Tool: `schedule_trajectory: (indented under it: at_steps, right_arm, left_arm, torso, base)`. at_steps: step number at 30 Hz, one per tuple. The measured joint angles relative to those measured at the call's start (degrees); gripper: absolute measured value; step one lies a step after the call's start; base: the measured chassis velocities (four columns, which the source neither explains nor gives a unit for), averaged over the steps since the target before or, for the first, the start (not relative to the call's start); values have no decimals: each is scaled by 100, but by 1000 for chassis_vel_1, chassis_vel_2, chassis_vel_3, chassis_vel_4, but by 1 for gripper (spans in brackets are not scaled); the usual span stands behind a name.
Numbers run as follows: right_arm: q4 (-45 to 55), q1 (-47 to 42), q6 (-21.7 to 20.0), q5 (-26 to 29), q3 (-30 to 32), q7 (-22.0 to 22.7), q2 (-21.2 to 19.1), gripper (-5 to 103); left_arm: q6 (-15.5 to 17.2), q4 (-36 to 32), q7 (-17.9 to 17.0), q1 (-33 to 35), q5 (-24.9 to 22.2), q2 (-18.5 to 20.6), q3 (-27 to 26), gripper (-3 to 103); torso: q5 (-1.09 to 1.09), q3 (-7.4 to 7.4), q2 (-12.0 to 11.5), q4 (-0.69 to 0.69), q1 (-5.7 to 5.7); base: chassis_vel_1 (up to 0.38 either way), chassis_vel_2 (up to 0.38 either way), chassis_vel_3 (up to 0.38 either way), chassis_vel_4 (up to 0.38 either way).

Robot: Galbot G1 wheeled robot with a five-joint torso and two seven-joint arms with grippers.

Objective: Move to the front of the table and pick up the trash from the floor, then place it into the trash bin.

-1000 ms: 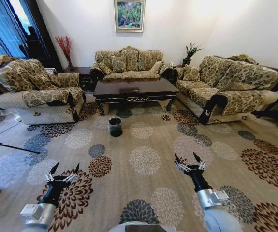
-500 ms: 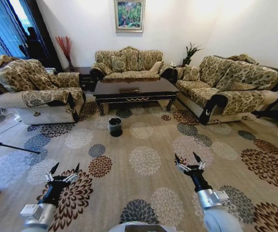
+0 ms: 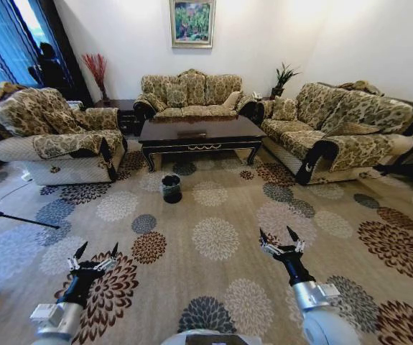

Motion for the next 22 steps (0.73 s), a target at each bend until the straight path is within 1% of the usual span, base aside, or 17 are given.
schedule_trajectory:
  at_steps: [22]
  right_arm:
    - [0,0,0,0,0,0,0,100]
  left_arm:
    - [0,0,0,0,0,0,0,100]
  torso:
    - [0,-3,-4,0,-2]
  base:
    - [0,0,0,0]
